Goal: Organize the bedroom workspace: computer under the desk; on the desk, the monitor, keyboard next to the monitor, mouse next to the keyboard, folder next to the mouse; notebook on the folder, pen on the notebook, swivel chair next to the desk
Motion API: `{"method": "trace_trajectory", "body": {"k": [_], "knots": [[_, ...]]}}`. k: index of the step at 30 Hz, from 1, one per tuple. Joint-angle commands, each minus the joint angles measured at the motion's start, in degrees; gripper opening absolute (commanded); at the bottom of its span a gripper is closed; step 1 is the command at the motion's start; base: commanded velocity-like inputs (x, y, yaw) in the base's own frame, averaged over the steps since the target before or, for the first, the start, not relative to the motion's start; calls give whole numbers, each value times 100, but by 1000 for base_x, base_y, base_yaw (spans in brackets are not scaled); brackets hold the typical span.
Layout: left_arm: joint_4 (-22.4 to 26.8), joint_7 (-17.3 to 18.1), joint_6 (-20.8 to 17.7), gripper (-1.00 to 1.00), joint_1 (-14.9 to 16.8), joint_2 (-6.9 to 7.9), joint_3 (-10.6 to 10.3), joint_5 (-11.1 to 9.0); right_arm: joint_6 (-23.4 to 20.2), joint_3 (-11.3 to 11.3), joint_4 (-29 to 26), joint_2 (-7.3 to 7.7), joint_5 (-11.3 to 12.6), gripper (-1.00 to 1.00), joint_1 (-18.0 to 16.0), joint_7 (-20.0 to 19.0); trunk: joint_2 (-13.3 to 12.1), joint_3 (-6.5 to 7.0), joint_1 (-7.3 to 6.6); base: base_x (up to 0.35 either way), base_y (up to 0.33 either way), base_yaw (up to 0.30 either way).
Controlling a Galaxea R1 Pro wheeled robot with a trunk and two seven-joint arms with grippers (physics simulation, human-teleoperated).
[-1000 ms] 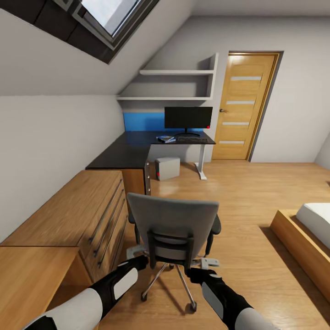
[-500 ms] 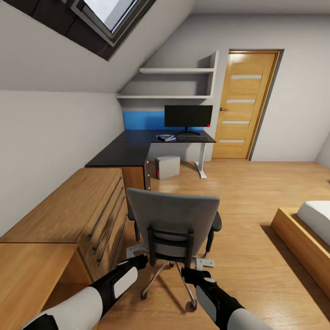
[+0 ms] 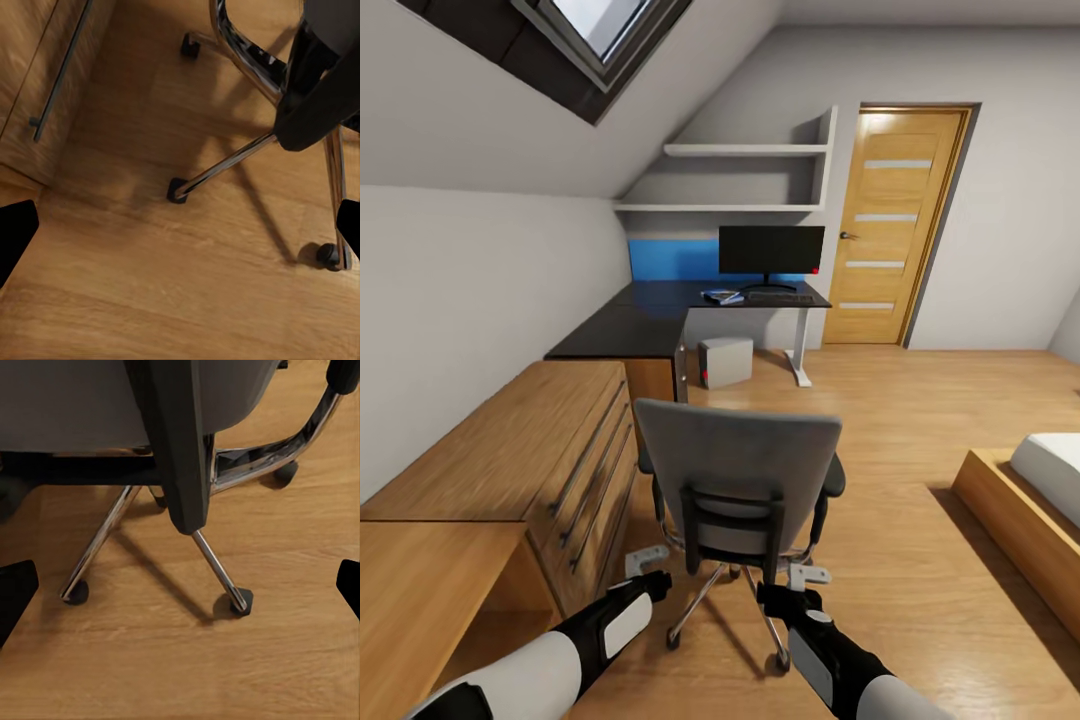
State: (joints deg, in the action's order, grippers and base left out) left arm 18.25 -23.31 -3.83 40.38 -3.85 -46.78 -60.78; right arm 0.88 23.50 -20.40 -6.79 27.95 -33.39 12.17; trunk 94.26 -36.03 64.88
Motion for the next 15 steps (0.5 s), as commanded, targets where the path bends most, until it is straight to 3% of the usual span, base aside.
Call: {"method": "trace_trajectory", "body": {"k": [1,8,15], "knots": [[-14,-42,-21,100,5,2,-41,-14,44,49,2,1,53,100,-7,39,45,-24,22,0,0,0],[-58,-42,-21,100,5,-12,-42,-19,100,50,5,0,49,100,-8,40,325,-150,176,0,0,0],[-243,-41,-21,100,5,-171,-43,-10,110,42,1,19,44,100,-10,41,606,-275,330,0,0,0]]}}
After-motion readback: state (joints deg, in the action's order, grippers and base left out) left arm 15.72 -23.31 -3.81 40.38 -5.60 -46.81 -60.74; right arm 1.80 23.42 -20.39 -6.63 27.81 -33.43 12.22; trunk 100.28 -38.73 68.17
